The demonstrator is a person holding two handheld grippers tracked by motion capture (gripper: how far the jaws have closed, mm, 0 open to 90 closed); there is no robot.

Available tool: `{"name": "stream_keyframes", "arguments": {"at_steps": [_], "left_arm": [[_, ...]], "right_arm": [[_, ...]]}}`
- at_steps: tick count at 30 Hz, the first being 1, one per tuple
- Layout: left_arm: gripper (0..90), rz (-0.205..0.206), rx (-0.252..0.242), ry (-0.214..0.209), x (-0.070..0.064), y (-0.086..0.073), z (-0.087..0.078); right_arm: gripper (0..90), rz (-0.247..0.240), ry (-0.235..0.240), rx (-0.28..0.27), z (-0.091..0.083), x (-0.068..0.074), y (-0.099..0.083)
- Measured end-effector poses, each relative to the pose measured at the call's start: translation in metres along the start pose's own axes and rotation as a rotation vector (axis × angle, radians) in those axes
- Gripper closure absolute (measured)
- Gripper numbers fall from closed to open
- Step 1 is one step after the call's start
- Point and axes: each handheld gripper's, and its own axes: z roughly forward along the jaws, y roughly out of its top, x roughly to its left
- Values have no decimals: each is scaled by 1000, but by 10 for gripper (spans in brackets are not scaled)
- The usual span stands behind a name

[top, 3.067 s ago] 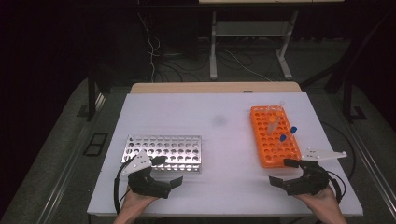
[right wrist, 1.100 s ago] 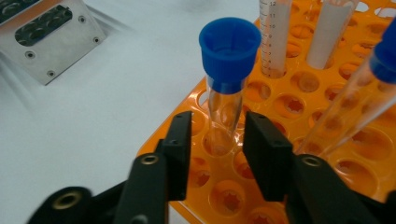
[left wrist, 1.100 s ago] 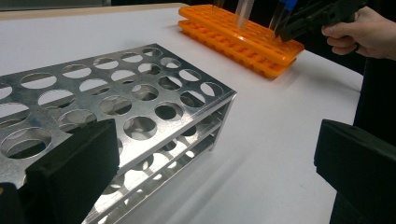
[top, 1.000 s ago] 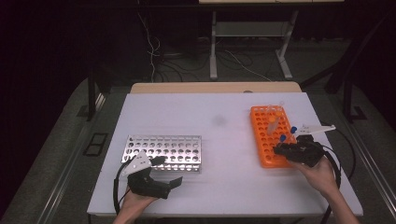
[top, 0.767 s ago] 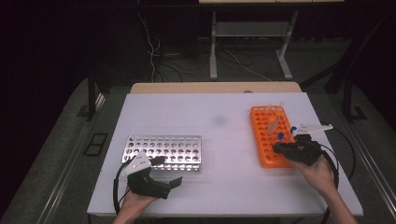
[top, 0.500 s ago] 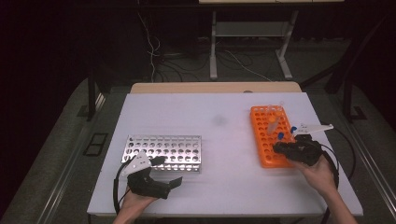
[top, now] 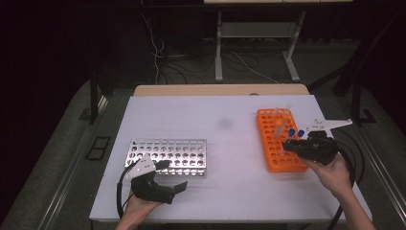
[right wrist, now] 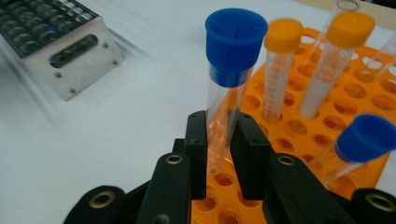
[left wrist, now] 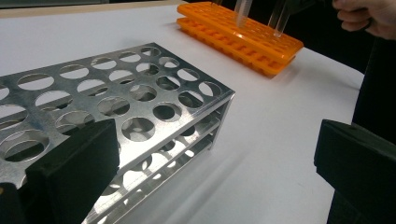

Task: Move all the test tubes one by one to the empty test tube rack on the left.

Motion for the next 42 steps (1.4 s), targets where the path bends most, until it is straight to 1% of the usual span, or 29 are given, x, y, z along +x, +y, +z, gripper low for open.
{"name": "stream_keyframes", "arguments": {"at_steps": [2, 7, 10, 11, 13, 14, 17, 20, 21, 22, 23, 24, 25, 26, 27, 28, 31, 32, 33, 35, 36, 38, 39, 42], "left_arm": [[0, -1, -2, -2, 0, 1, 0], [0, 9, 4, -1, -3, 5, -1], [0, 9, 10, -1, -3, 6, -1], [0, 10, 12, -1, -3, 7, -2], [0, 12, 16, 1, -3, 9, -2], [0, 12, 17, 1, -3, 10, -2], [0, 17, 15, -6, -3, 16, -1], [0, 19, 20, -14, -4, 20, -1], [0, 24, 23, -17, -4, 22, 0], [0, 26, 25, -22, -4, 24, 0], [0, 26, 26, -31, -4, 28, 1], [0, 26, 26, -31, -4, 28, 1], [0, 27, 28, -39, -4, 32, 2], [0, 27, 28, -39, -4, 32, 2], [0, 29, 29, -41, -4, 34, 2], [0, 34, 33, -44, -4, 36, 2], [0, 39, 43, -57, -4, 44, 5], [0, 39, 43, -57, -4, 44, 5], [0, 45, 50, -61, -4, 46, 6], [0, 47, 49, -68, -4, 52, 7], [0, 57, 52, -71, -3, 57, 8], [0, 61, 50, -73, -2, 63, 9], [0, 61, 50, -73, -2, 63, 9], [0, 63, 45, -78, -1, 72, 10]], "right_arm": [[765, -5, 13, -5, -3, 2, 4], [765, -24, 48, 9, -6, 9, 13], [765, -32, 58, 14, -6, 12, 16], [765, -34, 75, 12, -7, 15, 20], [765, -39, 92, 12, -7, 18, 24], [765, -39, 92, 12, -7, 18, 24], [765, -50, 121, 14, -6, 23, 32], [765, -64, 131, 16, -4, 27, 36], [765, -71, 144, 17, -3, 30, 40], [765, -71, 144, 17, -3, 30, 40], [765, -80, 155, 19, -1, 34, 43], [765, -84, 161, 19, 1, 36, 45], [765, -90, 165, 20, 2, 37, 47], [765, -90, 165, 20, 2, 37, 47], [765, -102, 174, 25, 4, 41, 50], [765, -102, 174, 25, 4, 41, 50], [765, -119, 191, 36, 8, 48, 55], [765, -119, 191, 36, 8, 48, 55], [765, -127, 201, 34, 9, 51, 58], [765, -129, 204, 38, 10, 53, 59], [765, -134, 212, 41, 12, 56, 61], [765, -140, 219, 48, 14, 58, 64], [765, -145, 222, 49, 15, 59, 64], [765, -155, 234, 52, 17, 62, 68]]}}
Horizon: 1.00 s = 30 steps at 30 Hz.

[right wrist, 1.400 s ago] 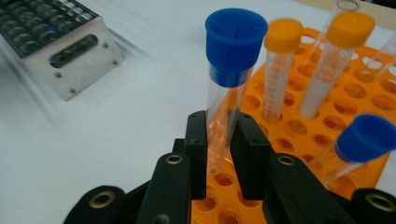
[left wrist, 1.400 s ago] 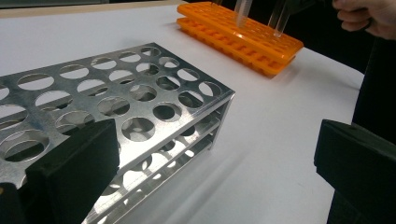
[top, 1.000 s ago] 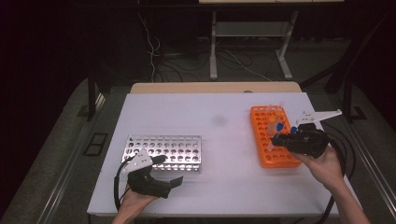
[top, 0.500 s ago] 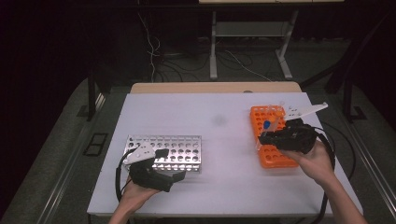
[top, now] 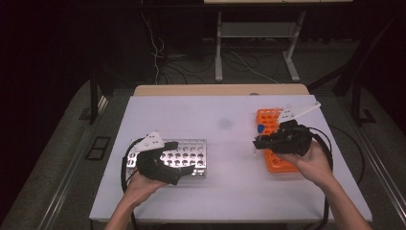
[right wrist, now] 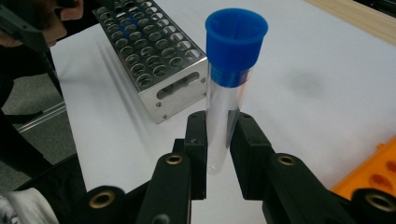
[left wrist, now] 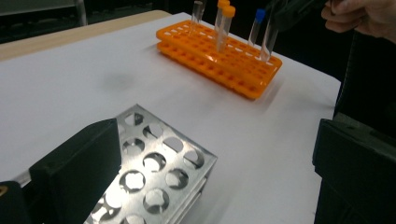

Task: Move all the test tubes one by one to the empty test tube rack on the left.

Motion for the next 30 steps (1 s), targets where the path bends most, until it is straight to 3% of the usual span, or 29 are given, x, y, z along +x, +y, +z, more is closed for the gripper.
{"name": "stream_keyframes", "arguments": {"at_steps": [22, 30], "left_arm": [[32, 71, 63, -90, -4, 59, 31], [74, 124, 139, -130, -8, 80, 44]], "right_arm": [[765, -50, 83, 37, 22, 16, 23], [765, -79, 107, 60, 31, 22, 28]]}}
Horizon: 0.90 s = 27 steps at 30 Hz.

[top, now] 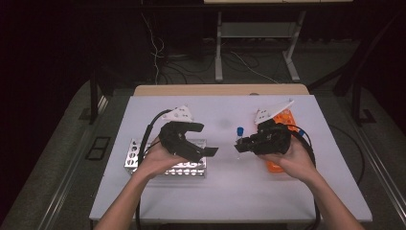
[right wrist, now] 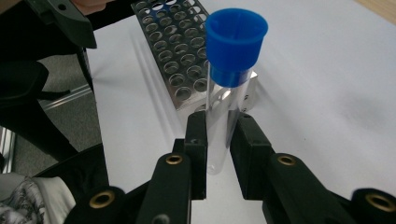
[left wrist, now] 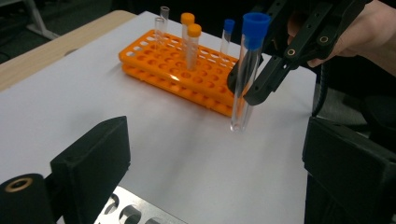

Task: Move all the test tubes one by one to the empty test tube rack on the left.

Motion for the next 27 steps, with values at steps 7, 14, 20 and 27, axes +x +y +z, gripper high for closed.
{"name": "stream_keyframes", "arguments": {"at_steps": [7, 14, 20, 27], "left_arm": [[168, 23, 43, -29, 3, 13, 6], [262, 62, 71, -54, 4, 28, 10], [386, 85, 103, -77, 3, 38, 17], [624, 107, 135, -116, 1, 42, 25]], "right_arm": [[765, -20, 21, 20, 10, 3, 5], [765, -31, 31, 32, 16, 5, 9], [765, -53, 34, 29, 20, 7, 13], [765, -71, 36, 26, 27, 9, 17]]}}
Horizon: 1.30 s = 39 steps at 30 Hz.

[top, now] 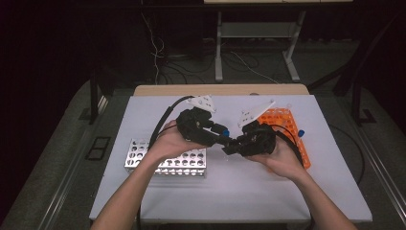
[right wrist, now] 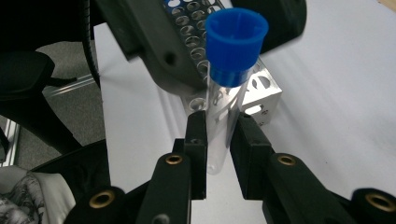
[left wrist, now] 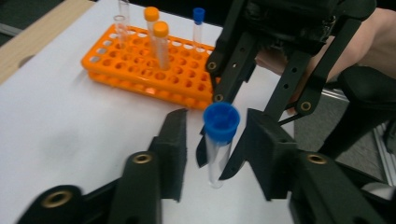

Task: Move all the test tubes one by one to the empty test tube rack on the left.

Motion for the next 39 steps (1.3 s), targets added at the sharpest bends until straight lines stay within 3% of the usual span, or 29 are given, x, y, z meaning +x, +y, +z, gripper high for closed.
{"name": "stream_keyframes", "arguments": {"at_steps": [4, 13, 16, 28, 33, 34, 36, 39], "left_arm": [[736, 12, 25, -3, 0, 0, 3], [748, 7, 32, -25, 3, 0, -2], [749, 5, 34, -20, 4, 2, -5], [749, 2, 25, 13, 8, 5, -21], [749, -4, 22, 34, 10, 2, -28], [749, -8, 18, 39, 10, 1, -30], [749, -9, 18, 47, 11, 0, -33], [749, -16, 14, 61, 14, -2, -37]], "right_arm": [[764, -3, 2, -5, 2, 1, 1], [750, -13, -5, -25, 5, 3, 1], [643, 1, -13, -35, 3, 3, -1], [424, 48, -42, -72, -5, 4, -15], [220, 86, -70, -84, -8, 6, -23], [106, 101, -77, -88, -8, 8, -27], [98, 110, -84, -91, -9, 8, -29], [1, 131, -100, -120, -13, 11, -42]]}}
